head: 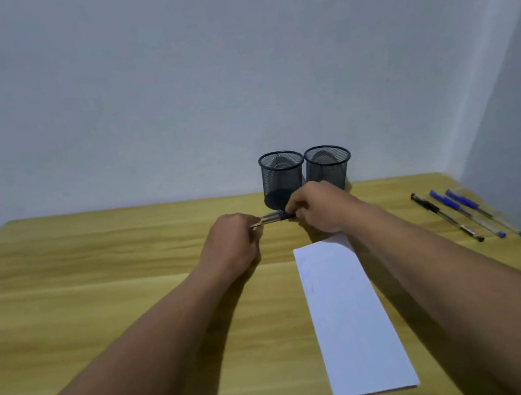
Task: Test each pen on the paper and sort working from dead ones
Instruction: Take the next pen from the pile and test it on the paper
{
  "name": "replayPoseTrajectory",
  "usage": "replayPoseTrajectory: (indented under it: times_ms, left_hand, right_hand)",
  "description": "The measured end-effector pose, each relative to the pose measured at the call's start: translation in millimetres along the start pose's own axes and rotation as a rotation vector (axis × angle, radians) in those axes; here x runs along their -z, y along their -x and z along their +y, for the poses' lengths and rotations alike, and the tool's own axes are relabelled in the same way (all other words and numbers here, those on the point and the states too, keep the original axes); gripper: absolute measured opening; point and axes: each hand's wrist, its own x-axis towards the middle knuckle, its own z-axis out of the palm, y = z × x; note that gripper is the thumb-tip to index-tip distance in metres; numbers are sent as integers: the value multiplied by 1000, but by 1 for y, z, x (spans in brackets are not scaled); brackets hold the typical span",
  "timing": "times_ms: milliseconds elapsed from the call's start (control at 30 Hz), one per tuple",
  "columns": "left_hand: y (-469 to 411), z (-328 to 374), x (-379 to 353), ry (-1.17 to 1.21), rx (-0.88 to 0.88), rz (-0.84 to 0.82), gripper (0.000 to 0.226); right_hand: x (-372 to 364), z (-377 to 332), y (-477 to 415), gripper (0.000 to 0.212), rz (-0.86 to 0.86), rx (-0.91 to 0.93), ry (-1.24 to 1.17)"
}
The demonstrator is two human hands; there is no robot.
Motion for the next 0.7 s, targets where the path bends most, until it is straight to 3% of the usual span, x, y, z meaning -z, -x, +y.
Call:
replayPoseTrajectory:
  times_ms: [300,533,700]
  left_hand:
    - [-7,-6,-4,-84,-26,59,17]
    - [-4,-3,5,3,-66,82,14]
    - [-3,16,33,-20,-165,338,28]
  right_hand:
    - [-16,1,-15,28,-41,37,106]
    - [-4,-7,-4,17,-25,83,169]
    - [18,-13,15,12,82,85,116]
